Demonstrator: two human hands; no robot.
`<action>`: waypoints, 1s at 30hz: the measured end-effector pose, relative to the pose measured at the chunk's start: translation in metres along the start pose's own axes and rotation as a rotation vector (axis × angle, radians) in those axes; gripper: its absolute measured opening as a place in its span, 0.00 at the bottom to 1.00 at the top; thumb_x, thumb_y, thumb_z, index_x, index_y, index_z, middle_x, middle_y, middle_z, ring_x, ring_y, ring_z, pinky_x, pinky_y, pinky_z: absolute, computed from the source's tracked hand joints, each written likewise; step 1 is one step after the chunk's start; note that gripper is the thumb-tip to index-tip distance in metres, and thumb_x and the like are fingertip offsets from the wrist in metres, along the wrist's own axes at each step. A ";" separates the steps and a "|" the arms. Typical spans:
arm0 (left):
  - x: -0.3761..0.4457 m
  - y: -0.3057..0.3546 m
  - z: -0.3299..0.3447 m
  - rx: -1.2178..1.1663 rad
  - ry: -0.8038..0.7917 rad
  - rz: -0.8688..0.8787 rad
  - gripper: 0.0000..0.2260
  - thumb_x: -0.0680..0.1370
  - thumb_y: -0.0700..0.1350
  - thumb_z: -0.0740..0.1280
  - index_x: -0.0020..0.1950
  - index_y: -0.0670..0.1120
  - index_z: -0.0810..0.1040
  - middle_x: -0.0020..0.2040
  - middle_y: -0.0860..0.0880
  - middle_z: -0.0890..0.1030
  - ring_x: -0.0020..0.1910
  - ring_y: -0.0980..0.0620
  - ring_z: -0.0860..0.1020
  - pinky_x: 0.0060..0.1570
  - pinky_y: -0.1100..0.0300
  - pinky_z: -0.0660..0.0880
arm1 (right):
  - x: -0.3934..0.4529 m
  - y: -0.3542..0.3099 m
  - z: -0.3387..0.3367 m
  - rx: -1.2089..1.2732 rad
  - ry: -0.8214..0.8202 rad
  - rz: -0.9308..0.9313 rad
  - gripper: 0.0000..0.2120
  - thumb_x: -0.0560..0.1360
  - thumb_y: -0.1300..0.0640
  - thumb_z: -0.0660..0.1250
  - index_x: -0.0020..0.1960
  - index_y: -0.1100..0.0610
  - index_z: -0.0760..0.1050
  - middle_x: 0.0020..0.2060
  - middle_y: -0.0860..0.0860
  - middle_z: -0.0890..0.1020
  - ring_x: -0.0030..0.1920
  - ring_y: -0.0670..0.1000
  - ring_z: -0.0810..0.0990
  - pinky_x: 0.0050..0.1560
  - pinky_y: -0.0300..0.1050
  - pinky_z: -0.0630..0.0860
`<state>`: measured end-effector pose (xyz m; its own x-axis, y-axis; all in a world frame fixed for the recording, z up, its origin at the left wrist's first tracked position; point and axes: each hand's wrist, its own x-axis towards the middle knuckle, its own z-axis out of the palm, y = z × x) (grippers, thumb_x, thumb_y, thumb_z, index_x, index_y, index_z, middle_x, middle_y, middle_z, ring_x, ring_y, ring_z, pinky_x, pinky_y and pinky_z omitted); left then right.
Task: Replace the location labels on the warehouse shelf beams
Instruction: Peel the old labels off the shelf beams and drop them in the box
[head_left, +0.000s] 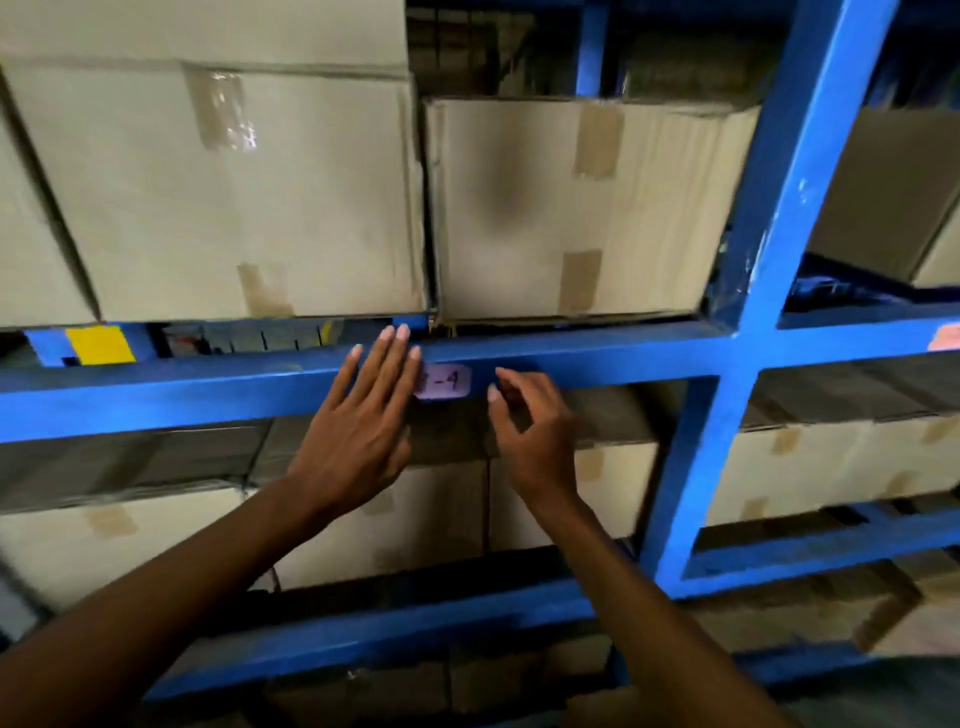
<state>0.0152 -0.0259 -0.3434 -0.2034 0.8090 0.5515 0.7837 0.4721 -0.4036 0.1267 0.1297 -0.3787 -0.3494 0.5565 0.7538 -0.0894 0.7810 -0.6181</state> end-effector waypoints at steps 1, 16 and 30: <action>-0.003 -0.008 0.002 0.001 -0.012 0.003 0.37 0.71 0.49 0.65 0.74 0.37 0.55 0.76 0.37 0.56 0.75 0.39 0.54 0.73 0.44 0.55 | 0.000 -0.006 0.008 -0.060 -0.026 -0.033 0.14 0.75 0.55 0.64 0.60 0.57 0.75 0.52 0.54 0.78 0.52 0.51 0.76 0.55 0.46 0.75; -0.013 -0.028 0.030 -0.072 -0.001 0.014 0.44 0.66 0.55 0.70 0.75 0.38 0.55 0.75 0.37 0.57 0.75 0.39 0.56 0.72 0.43 0.52 | -0.017 -0.028 0.050 -0.328 0.145 -0.053 0.11 0.75 0.60 0.65 0.57 0.60 0.77 0.51 0.59 0.78 0.51 0.55 0.77 0.50 0.53 0.77; -0.011 -0.023 0.032 -0.092 -0.028 -0.028 0.43 0.71 0.56 0.64 0.75 0.39 0.42 0.76 0.35 0.47 0.75 0.37 0.45 0.72 0.42 0.42 | 0.032 -0.046 0.022 -0.271 -0.162 0.212 0.04 0.70 0.57 0.70 0.40 0.56 0.75 0.37 0.52 0.79 0.38 0.48 0.77 0.38 0.44 0.77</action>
<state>-0.0189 -0.0345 -0.3639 -0.2411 0.8061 0.5405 0.8280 0.4614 -0.3188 0.0994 0.1056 -0.3306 -0.4789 0.6784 0.5572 0.2432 0.7124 -0.6583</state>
